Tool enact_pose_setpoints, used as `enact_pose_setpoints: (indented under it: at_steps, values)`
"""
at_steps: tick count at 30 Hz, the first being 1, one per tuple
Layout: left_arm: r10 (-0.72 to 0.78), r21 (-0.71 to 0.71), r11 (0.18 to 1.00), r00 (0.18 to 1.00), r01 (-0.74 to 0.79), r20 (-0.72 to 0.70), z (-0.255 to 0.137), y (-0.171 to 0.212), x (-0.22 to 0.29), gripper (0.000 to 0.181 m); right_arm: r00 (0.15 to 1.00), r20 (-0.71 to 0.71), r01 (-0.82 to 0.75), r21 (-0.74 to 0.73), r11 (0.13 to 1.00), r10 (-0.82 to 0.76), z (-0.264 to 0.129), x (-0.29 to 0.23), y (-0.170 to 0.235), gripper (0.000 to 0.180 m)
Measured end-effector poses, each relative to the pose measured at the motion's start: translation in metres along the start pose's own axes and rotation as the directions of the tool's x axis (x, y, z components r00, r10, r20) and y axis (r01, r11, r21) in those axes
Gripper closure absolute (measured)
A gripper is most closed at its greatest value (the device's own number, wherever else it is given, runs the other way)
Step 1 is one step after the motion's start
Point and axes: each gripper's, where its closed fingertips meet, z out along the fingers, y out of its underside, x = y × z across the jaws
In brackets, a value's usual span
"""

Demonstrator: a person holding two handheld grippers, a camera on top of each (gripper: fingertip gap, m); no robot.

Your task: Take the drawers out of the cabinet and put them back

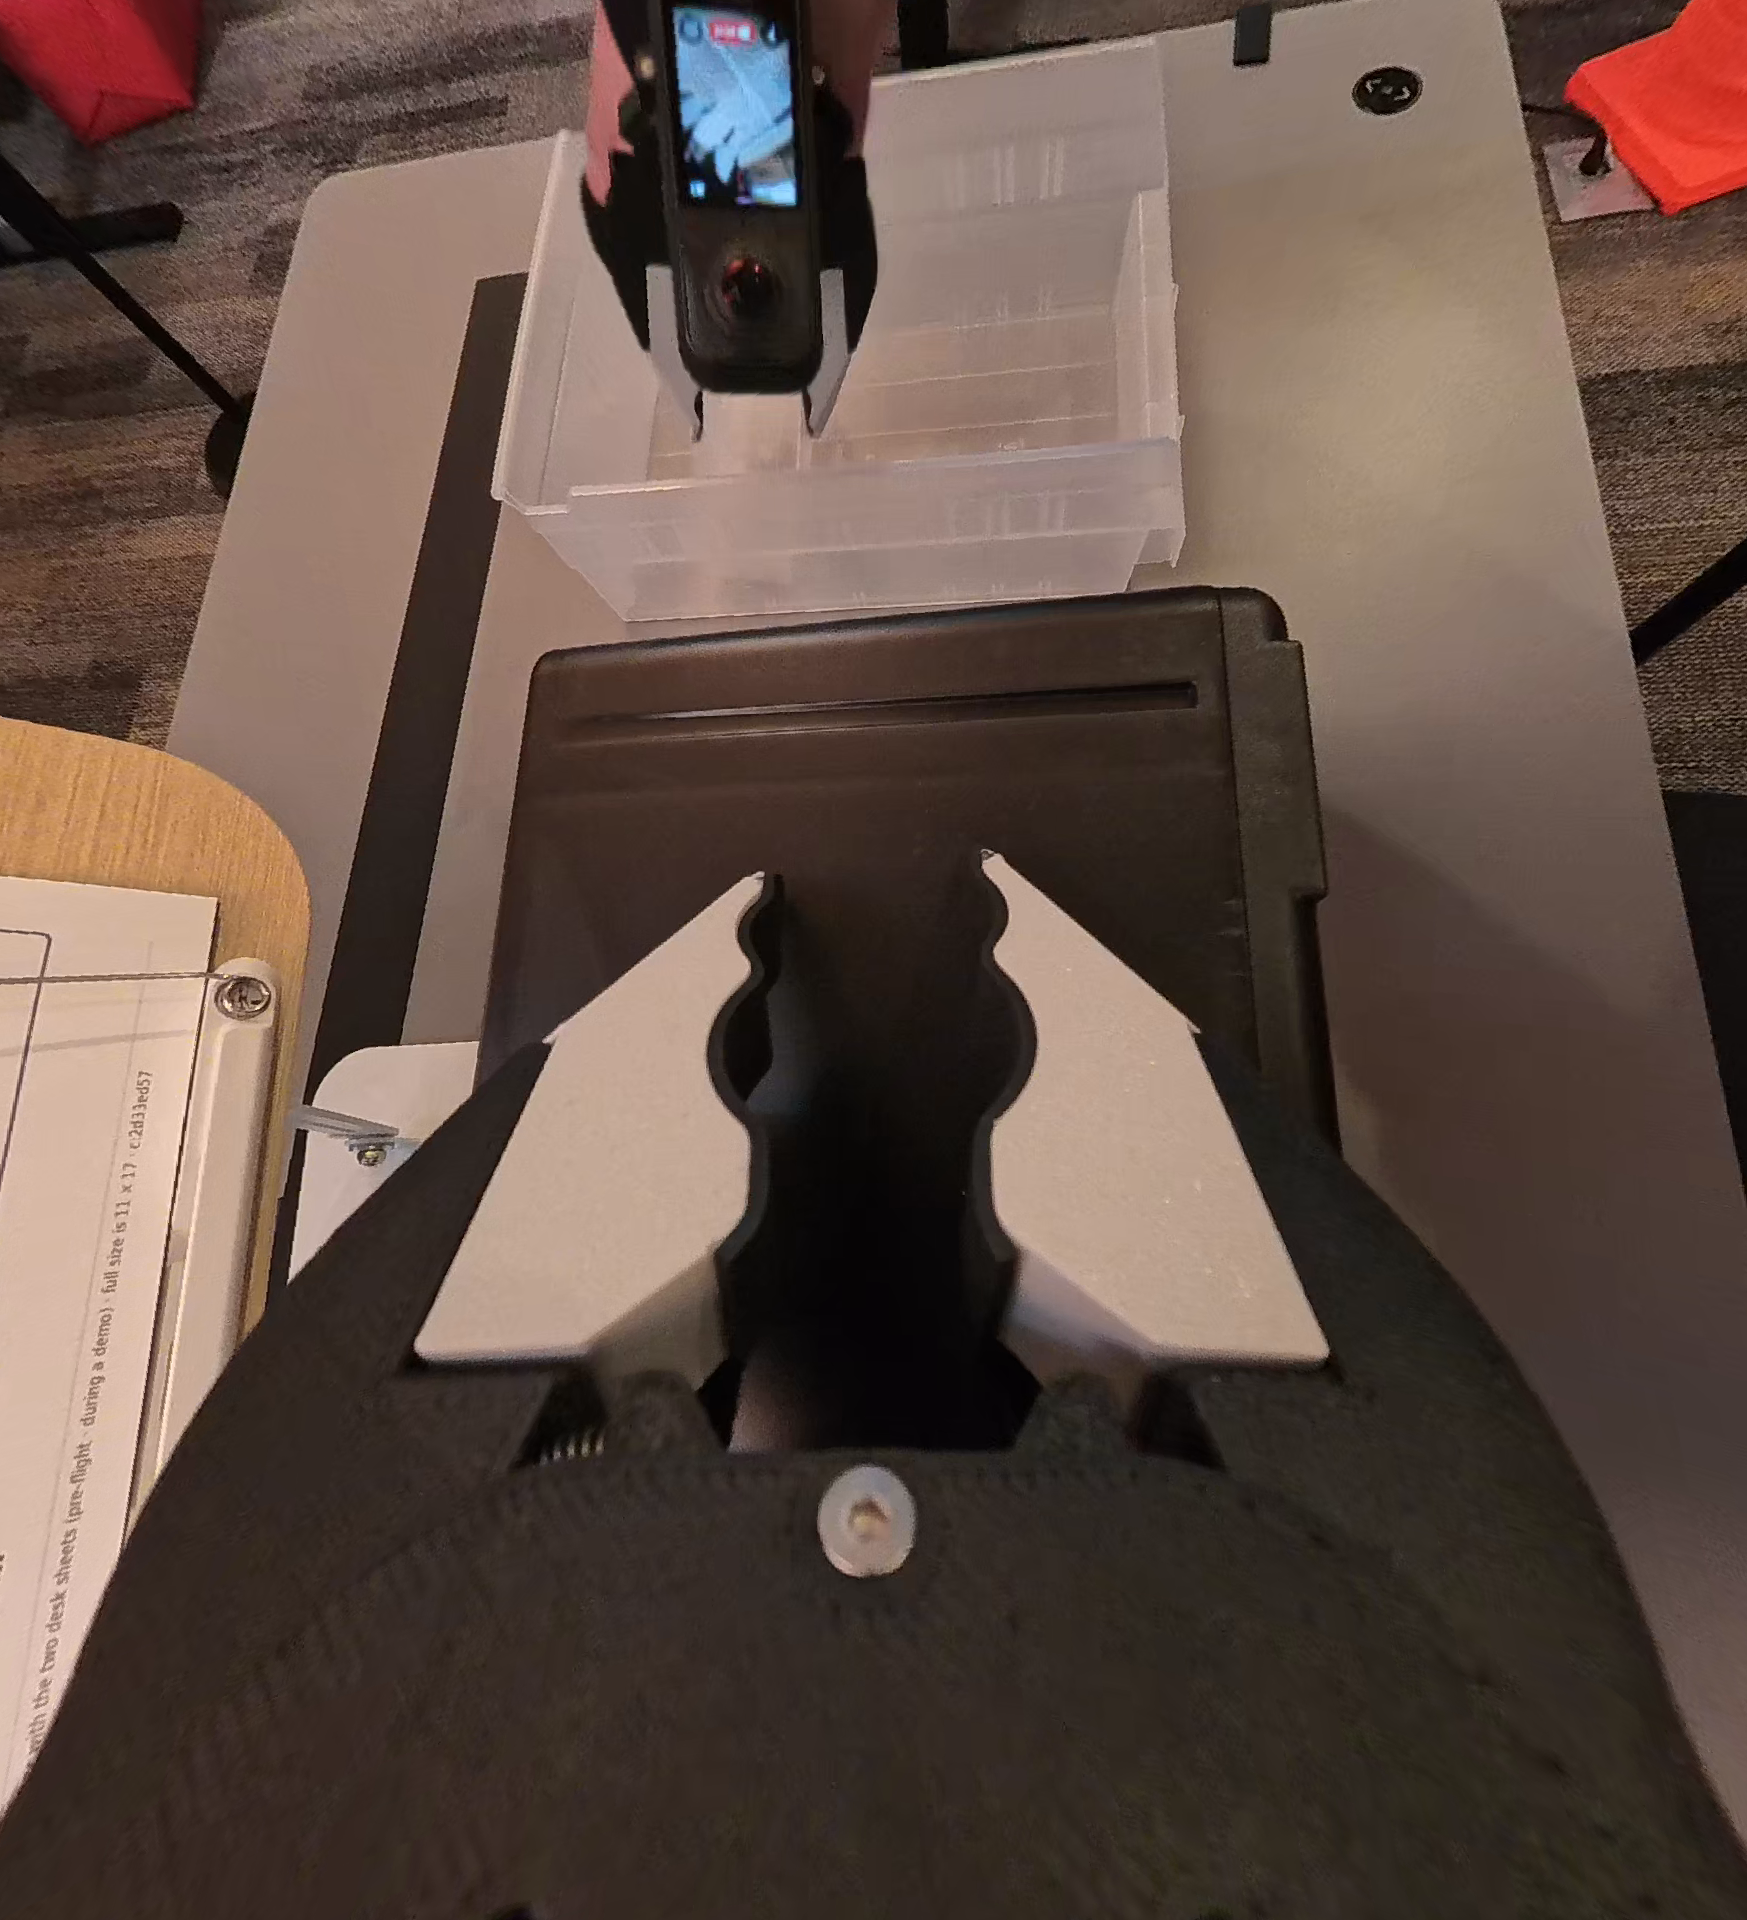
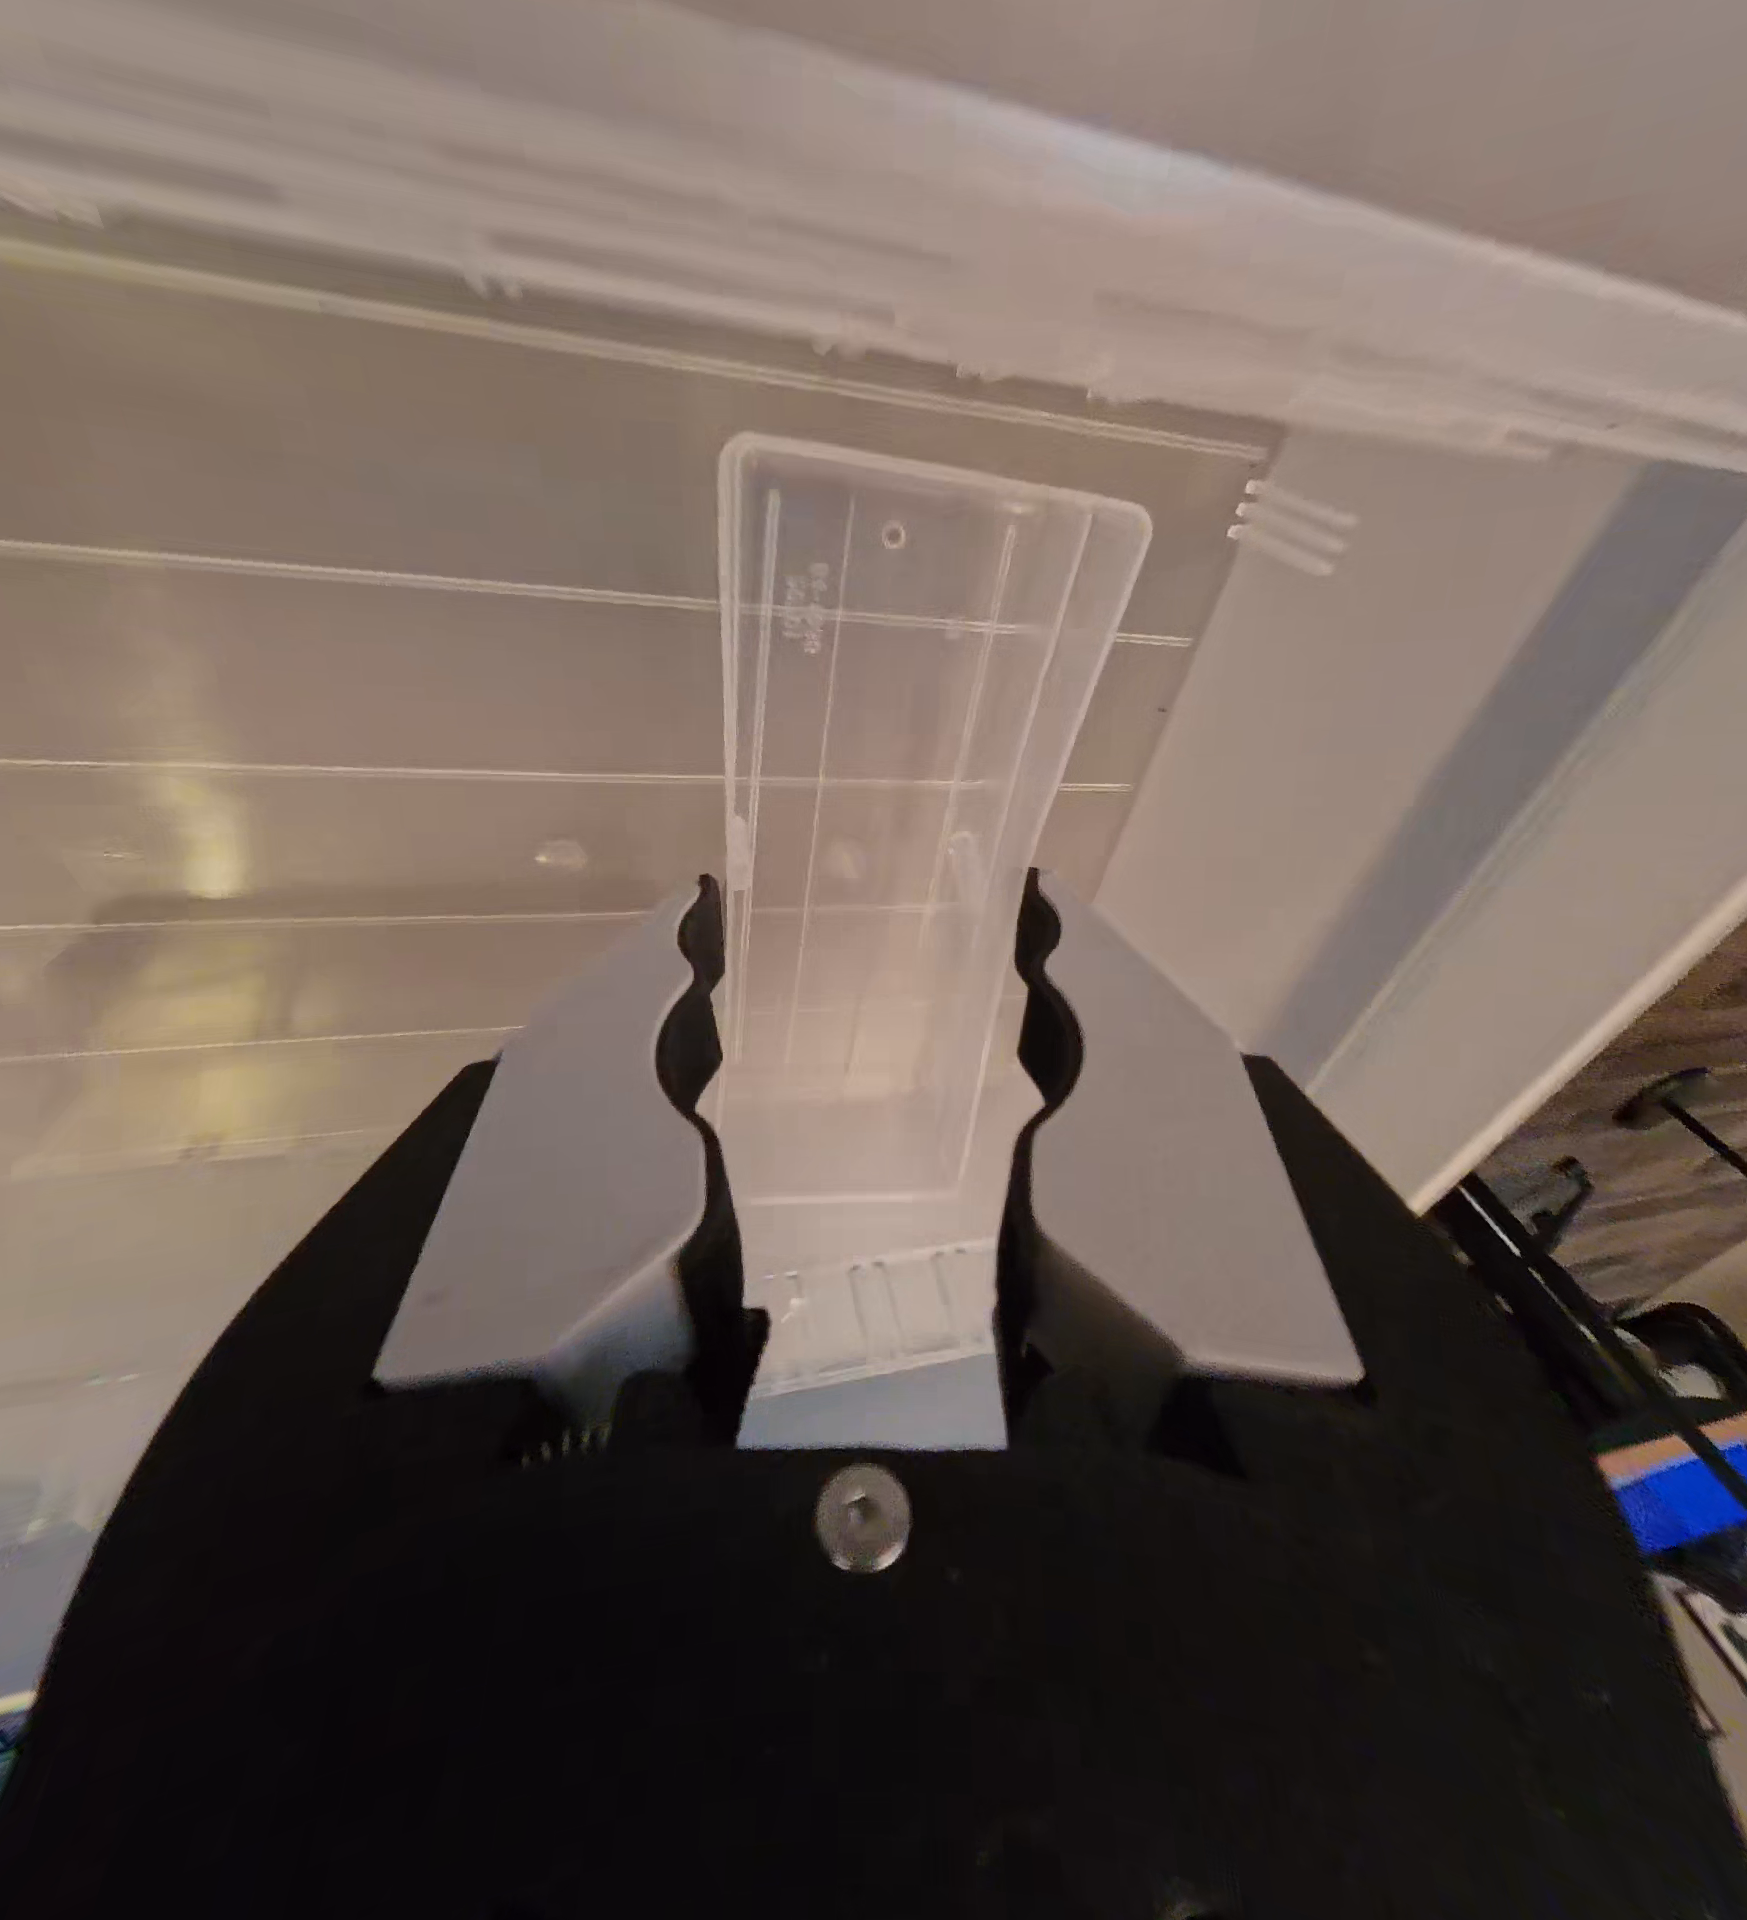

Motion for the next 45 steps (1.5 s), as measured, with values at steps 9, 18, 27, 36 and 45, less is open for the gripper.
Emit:
enact_pose_setpoints:
  at_steps: [9, 18, 27, 36, 45]
  values:
    - [-0.004, -0.001, 1.0, 1.0, 0.004, -0.005, 0.0, 0.0, 0.0, 0.146, 0.999, -0.05, -0.023, -0.076, 0.997, 0.019, 0.017, 0.016, 0.013, 0.103]
    - [-0.001, 0.0, 1.0, 1.0, 0.001, -0.001, 0.0, 0.0, 0.0, 0.146, 0.817, -0.493, -0.222, 0.21, 0.952, 0.299, -0.164, 0.02, -0.019, 0.109]
    - [-0.01, -0.002, 1.0, 1.0, 0.01, -0.01, 0.0, 0.0, 0.0, 0.146, 0.722, -0.682, 0.249, 0.416, 0.875, 0.119, -0.258, -0.133, -0.269, 0.123]
    - [-0.012, -0.002, 1.0, 1.0, 0.012, -0.008, 0.0, 0.0, 0.0, 0.146, 0.345, -0.927, 0.302, 0.258, 0.917, 0.148, -0.202, -0.093, -0.335, 0.154]
    - [-0.018, -0.003, 1.0, 1.0, 0.018, -0.013, 0.0, 0.0, 0.0, 0.146, 0.292, -0.944, 0.324, 0.249, 0.913, 0.153, -0.199, -0.085, -0.336, 0.164]
